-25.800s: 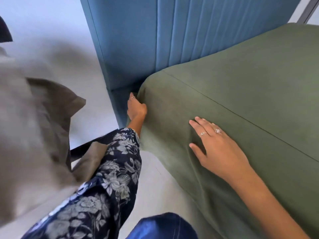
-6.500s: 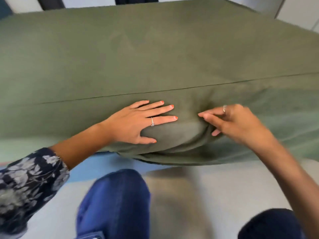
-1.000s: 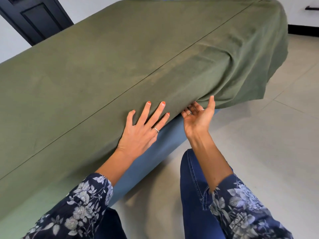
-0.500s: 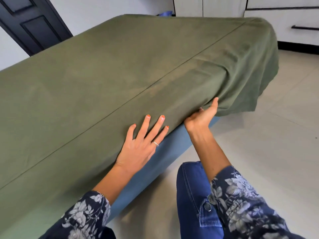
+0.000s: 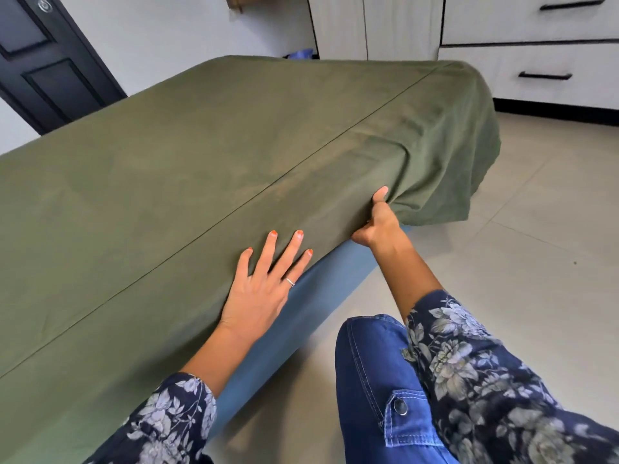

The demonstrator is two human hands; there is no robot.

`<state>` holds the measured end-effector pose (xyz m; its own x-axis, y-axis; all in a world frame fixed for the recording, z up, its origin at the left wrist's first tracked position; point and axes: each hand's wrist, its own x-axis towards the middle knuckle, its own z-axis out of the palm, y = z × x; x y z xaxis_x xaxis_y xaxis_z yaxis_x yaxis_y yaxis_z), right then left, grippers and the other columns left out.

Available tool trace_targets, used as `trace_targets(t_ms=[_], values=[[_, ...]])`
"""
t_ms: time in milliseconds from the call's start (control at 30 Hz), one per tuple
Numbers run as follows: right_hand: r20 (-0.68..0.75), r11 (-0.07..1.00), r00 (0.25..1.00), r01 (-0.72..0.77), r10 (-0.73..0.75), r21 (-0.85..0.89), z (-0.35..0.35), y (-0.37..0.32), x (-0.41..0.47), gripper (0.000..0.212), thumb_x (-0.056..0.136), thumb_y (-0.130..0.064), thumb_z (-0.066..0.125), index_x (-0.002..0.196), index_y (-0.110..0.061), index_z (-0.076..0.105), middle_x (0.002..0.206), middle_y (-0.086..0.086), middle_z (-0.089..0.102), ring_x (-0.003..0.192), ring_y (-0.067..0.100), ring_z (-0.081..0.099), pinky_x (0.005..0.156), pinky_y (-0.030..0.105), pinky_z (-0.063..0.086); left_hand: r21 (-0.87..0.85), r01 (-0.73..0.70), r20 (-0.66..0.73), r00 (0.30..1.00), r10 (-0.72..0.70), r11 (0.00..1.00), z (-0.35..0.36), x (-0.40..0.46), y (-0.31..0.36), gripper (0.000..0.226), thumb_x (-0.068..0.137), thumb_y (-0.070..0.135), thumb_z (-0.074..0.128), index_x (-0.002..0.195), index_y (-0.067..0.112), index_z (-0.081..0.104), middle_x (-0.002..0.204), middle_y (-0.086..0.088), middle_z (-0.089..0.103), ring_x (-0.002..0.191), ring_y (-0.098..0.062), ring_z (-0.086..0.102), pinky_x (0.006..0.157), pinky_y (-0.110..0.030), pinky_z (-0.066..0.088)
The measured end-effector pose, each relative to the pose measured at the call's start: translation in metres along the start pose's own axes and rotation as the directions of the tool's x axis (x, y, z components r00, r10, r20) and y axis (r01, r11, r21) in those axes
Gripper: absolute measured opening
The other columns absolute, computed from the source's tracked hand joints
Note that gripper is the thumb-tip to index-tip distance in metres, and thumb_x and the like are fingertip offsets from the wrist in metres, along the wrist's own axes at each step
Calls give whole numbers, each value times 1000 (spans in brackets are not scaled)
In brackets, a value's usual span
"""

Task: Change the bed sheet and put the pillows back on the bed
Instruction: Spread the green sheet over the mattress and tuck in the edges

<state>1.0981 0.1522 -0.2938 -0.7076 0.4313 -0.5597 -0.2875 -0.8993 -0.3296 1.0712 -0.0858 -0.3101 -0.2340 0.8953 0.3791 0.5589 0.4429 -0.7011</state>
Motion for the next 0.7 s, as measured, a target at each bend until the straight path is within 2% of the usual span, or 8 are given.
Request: trace_targets(t_ms=[100,200,333,400,433,500,600,700], values=[[-180,995,979,91,-97,-43,5,6,0,65,78,-61,66,119,-13,54,119,-3,59,106,23,56,91,37,47,-54,37,74,997,-33,998,-8,2,2,81,78,29,71,149,27,33,161,-4,10,140,-35,25,99,-54,30],[-248,981,949,188,-196,-57,9,8,0,56,88,-47,63,127,-9,49,118,0,55,103,21,52,90,32,43,-93,69,120,991,-57,993,-17,8,4,81,76,28,75,147,27,37,160,-4,14,138,-37,31,97,-55,34],[46,992,997,63,-58,-111,2,-17,14,49,89,-44,47,126,-14,54,124,3,60,107,21,57,101,36,42,-116,80,134,989,-64,990,-21,34,3,84,75,39,75,148,29,34,157,-4,27,129,-36,44,91,-49,40],[102,961,992,-50,80,-272,-12,-43,20,44,87,-40,43,123,-15,50,118,10,60,102,27,58,98,42,43,-101,85,147,987,-69,991,-20,57,3,89,74,49,74,149,30,30,155,-4,31,127,-33,47,93,-48,40],[106,900,986,-72,130,-430,-18,-58,21,44,86,-39,44,123,-15,47,118,14,60,100,30,59,92,42,46,-109,89,157,985,-71,990,-21,71,5,92,74,53,73,150,31,27,154,-3,32,128,-31,46,95,-48,39],[62,662,989,-42,133,-749,-29,-85,22,45,88,-43,53,120,-12,49,109,17,65,90,30,62,75,37,51,-171,114,185,979,-82,979,-24,101,12,94,79,58,66,153,34,13,157,-1,25,135,-29,38,101,-48,35],[62,355,998,69,-31,-932,-43,-109,30,45,84,-50,66,106,-11,61,92,10,67,77,20,63,69,28,52,-303,196,337,937,-87,933,-27,151,25,96,84,58,59,151,39,-8,161,2,4,146,-29,16,110,-47,24],[144,362,986,166,-89,-917,-55,-112,34,35,83,-48,68,92,-14,61,86,6,65,70,17,60,68,27,48,-334,245,421,903,-89,910,-26,186,32,101,81,61,62,150,42,-10,162,4,-1,147,-30,9,114,-49,18]])
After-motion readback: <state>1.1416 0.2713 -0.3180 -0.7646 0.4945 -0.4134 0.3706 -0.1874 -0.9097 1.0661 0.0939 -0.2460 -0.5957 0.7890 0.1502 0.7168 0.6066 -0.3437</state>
